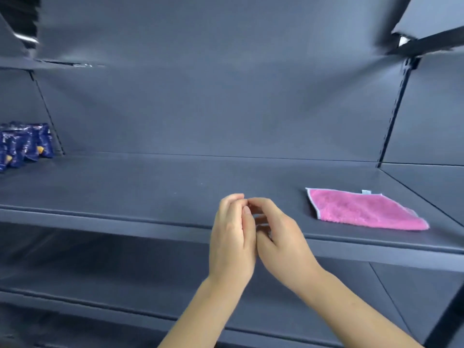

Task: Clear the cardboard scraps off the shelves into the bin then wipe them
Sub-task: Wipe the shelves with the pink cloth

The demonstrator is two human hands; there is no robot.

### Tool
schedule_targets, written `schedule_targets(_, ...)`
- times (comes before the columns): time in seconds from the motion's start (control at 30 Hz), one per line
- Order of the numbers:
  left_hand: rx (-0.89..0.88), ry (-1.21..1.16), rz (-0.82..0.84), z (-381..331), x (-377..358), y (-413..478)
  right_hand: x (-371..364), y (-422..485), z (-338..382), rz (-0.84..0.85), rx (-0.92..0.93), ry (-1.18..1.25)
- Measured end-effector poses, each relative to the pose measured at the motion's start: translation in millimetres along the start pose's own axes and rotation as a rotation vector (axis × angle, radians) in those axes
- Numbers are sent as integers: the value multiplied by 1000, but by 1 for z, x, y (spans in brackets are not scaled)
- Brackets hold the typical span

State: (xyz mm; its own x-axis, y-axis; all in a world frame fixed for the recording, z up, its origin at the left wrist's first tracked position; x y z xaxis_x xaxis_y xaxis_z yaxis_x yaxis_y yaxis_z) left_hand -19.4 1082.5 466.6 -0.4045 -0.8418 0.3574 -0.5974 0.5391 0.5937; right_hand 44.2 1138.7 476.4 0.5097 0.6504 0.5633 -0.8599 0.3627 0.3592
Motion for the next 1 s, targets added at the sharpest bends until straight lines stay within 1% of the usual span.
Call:
schedule_targets(0.13,26,59,60,-20,-48,32,52,14,-30,-6,-12,-16)
schedule_targets(0.3,88,150,136,-16,-80,53,74,33,-63,36,-80,-96)
schedule_targets(0.37,88,191,198,-13,-91,60,83,39,-75,49,-117,-190)
schedule_targets(0.43,100,228,271,-6,-104,66,99,42,-93,27,-192,-330)
schedule_targets(0.53,135,280,367,8,-118,71,132,41,-135,-8,-427,-586)
schedule_targets(0.6,150,333,434,20,-127,72,144,31,-168,57,-620,-719)
schedule_targets(0.63,161,372,471,27,-132,71,146,25,-182,104,-699,-739)
schedule_targets(0.7,187,434,543,38,-140,67,143,15,-202,171,-797,-744)
schedule_targets(0.9,159,480,633,44,-151,66,140,16,-208,169,-850,-791)
schedule_targets(1.0,157,468,616,48,-151,69,139,15,-207,170,-863,-787)
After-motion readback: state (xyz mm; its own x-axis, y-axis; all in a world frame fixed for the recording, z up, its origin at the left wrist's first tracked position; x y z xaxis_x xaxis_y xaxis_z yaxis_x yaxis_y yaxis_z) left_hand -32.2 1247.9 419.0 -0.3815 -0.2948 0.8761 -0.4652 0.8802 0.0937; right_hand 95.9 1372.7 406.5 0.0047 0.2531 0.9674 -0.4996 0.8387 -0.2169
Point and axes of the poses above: each hand's wrist, its own y-axis towards the middle knuckle, its own x-axis out of the back of the hand, z = x × y, the point moved 10 cm from there along y, towards the middle knuckle, and after that the axes turned 9 degrees about z, right-handed, at the moved point
